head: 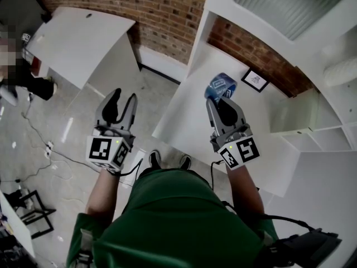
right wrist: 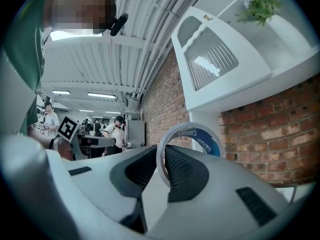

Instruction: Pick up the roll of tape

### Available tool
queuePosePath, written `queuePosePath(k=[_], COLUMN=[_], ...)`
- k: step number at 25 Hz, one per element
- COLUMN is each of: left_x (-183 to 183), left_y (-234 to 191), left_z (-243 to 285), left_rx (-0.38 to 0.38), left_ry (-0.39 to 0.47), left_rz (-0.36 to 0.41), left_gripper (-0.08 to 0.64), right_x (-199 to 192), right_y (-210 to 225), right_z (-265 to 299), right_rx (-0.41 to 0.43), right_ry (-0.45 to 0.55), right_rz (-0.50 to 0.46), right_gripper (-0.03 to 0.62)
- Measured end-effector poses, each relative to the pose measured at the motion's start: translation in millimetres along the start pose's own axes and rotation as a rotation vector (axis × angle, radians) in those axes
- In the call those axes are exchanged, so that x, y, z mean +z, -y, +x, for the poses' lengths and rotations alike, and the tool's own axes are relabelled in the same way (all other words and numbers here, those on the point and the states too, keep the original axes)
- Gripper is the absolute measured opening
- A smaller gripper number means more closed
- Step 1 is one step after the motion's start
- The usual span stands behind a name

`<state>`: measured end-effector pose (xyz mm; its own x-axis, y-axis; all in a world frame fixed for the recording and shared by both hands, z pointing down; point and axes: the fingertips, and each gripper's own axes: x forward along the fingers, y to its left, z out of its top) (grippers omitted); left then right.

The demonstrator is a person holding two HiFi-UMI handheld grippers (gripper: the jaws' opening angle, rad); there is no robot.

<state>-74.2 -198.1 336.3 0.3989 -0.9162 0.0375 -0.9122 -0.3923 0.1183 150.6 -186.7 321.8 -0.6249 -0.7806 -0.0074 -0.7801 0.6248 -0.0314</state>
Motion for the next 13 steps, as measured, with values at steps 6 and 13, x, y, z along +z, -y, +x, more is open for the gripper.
queuePosePath(k=[6,13], left_x=[1.1,-1.6], left_y=[-0.2,-8.4], left_z=[0.5,-3.8], left_rx=[-0.004,-0.002], left_ry=[-0.006,-0.01], left_rz=[0.01,0.004], left_gripper=[0.193,0.193], right_x=[0.0,-1.4], right_y=[-1.6,-2.1], right_z=[2.4,4.7], right_rx=[0.004,-0.008], right_ry=[-0.002,-0.006], right_rz=[-0.005,-0.013], right_gripper=[0.067,0.067])
